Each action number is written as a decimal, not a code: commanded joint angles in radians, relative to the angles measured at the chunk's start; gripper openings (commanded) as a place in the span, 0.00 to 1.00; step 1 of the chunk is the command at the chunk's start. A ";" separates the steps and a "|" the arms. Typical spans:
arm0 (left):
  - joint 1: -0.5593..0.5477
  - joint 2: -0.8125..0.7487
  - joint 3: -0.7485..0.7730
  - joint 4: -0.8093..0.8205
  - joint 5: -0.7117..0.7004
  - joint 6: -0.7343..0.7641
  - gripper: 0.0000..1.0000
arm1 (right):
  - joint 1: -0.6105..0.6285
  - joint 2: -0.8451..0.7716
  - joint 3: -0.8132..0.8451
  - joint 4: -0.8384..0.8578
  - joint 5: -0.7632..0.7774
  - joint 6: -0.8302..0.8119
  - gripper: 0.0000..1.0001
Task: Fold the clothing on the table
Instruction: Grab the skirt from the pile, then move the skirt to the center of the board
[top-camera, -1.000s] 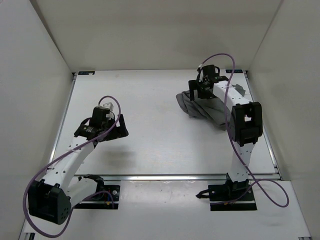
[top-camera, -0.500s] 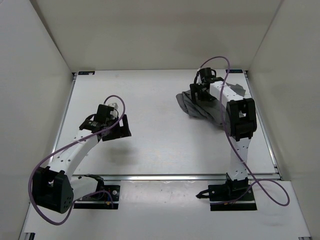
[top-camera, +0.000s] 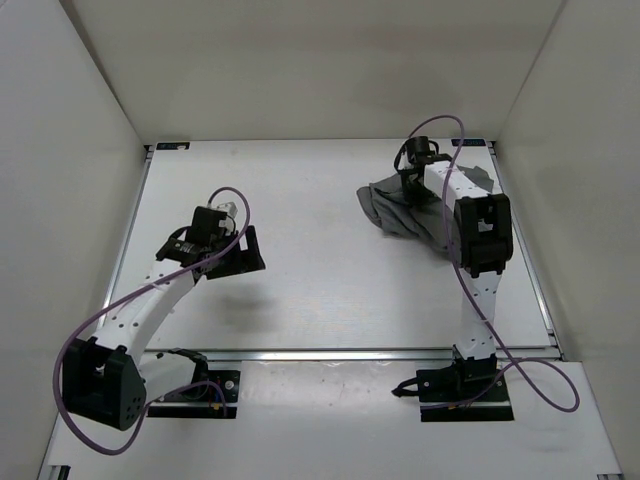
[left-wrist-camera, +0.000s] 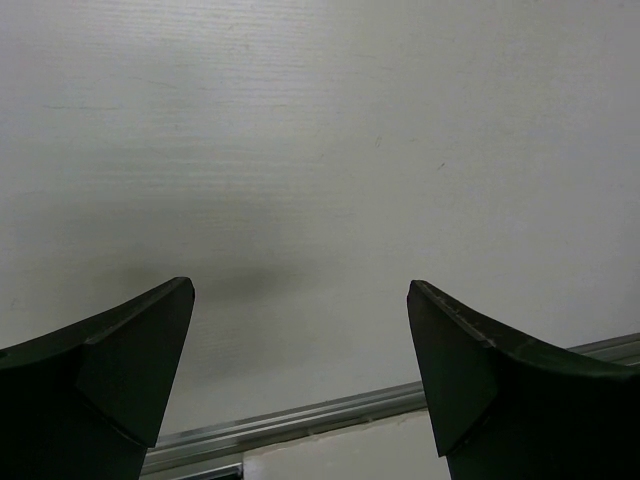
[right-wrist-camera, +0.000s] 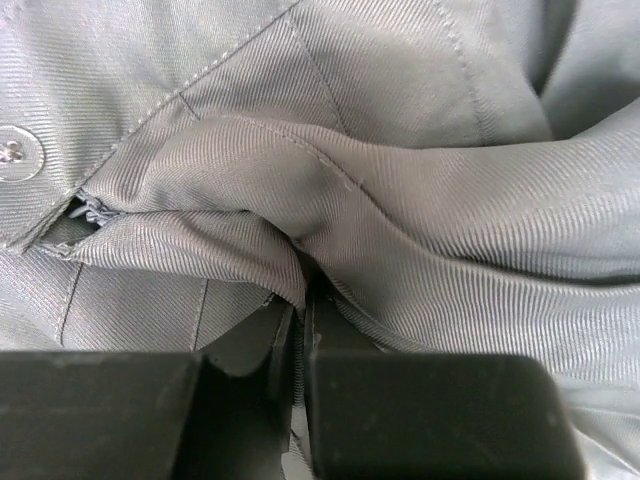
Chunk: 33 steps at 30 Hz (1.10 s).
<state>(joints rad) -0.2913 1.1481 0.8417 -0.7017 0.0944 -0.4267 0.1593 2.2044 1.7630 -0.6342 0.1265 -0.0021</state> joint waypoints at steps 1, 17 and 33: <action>0.006 -0.051 -0.009 0.072 0.053 -0.007 0.99 | -0.035 -0.057 0.078 -0.062 0.018 -0.003 0.00; -0.054 0.052 0.045 0.578 0.192 0.045 0.99 | 0.413 -0.586 0.171 -0.073 -0.272 0.040 0.00; -0.020 0.013 -0.107 0.652 0.161 0.071 0.99 | 0.152 -0.930 -0.626 0.146 -0.585 0.309 0.00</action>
<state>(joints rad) -0.2935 1.1595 0.7971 -0.0902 0.2176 -0.3531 0.3244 1.2778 1.2278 -0.5819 -0.3656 0.2379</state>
